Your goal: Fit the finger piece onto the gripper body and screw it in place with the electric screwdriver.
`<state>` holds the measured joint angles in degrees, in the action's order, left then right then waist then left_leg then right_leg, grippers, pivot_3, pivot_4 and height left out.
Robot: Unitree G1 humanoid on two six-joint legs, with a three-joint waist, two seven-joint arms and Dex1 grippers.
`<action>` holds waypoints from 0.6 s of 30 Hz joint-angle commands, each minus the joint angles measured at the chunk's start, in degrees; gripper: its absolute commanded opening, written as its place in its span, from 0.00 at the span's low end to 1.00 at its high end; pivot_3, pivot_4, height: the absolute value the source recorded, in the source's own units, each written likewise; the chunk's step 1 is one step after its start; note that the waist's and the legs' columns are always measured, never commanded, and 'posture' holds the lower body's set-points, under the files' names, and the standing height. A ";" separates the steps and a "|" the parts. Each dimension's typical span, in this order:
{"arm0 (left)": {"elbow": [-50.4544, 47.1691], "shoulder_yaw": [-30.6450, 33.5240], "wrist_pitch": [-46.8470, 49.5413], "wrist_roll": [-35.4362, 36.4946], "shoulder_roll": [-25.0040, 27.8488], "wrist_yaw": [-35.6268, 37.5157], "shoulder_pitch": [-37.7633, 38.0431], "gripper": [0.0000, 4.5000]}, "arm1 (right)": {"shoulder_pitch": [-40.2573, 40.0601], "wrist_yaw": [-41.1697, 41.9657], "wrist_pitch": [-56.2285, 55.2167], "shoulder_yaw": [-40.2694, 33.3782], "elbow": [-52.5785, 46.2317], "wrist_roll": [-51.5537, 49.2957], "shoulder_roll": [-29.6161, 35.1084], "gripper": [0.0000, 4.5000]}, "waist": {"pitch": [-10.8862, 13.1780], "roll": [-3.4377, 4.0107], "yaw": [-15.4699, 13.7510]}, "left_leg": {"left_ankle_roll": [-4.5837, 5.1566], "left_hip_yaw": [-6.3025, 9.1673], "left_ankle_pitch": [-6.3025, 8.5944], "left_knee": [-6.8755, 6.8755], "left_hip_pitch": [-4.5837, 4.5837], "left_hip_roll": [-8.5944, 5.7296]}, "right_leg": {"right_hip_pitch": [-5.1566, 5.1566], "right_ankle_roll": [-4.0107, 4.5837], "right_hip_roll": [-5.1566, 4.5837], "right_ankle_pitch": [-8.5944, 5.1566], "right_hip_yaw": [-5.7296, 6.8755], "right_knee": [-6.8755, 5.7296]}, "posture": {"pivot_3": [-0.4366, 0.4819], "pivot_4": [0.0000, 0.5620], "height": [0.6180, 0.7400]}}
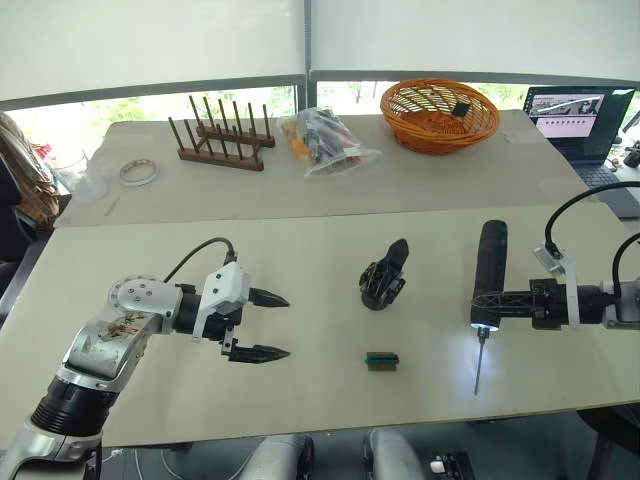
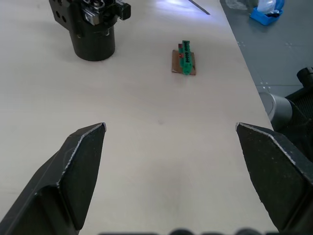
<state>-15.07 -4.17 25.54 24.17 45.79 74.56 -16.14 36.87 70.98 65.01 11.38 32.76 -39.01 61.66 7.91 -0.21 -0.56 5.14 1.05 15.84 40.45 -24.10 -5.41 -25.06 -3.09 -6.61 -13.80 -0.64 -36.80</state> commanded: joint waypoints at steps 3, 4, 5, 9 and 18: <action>-0.21 5.11 2.48 2.48 3.89 -0.88 3.04 1.00 | 0.04 6.88 -15.98 0.23 4.09 11.39 4.54 0.88 | 0.03 0.06 -0.47 | 0.02 0.03 0.02 0.00 0.00 -0.06 | -0.08 0.00 0.09 0.00 0.04 -0.02 | 0.48 0.27 1.00; -0.15 5.86 2.87 2.80 4.47 -1.06 3.63 1.00 | -1.26 8.35 -20.64 -0.69 3.78 12.75 5.63 0.96 | 0.04 0.08 -0.49 | 0.03 0.01 0.02 0.00 0.00 -0.07 | -0.09 0.00 0.11 0.00 0.06 -0.03 | 0.48 0.27 1.00; 0.08 7.03 3.35 3.08 5.38 -1.11 4.35 1.00 | -3.26 10.22 -26.50 -2.49 2.75 13.57 7.15 1.00 | 0.04 0.08 -0.52 | 0.03 0.01 0.02 0.00 -0.01 -0.07 | -0.10 0.00 0.11 0.00 0.10 -0.07 | 0.48 0.27 1.00; 0.14 15.12 7.36 7.08 10.49 0.39 8.50 1.00 | -9.48 17.42 -43.74 -14.34 0.91 11.77 11.79 1.00 | 0.13 0.23 0.09 | -0.03 -0.03 0.00 -0.10 0.05 -0.04 | -0.10 0.00 0.15 0.00 0.20 -0.11 | 0.48 0.27 1.00; 2.44 21.96 5.93 8.36 14.16 1.96 12.96 1.00 | -20.71 20.27 -56.67 -27.35 3.24 11.40 14.06 1.00 | 0.35 0.58 0.55 | -0.45 -0.18 0.16 -0.76 1.25 0.18 | 0.84 0.14 0.05 -0.09 0.00 0.22 | 0.48 0.27 1.00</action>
<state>-12.50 17.85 32.56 32.08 59.88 76.56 -2.07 15.72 89.81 10.17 -13.74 35.64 -27.59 76.12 8.26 0.37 -0.01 4.65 0.86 16.07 39.71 -22.85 -5.23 -24.23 -2.95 -6.56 -13.89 -0.70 -36.58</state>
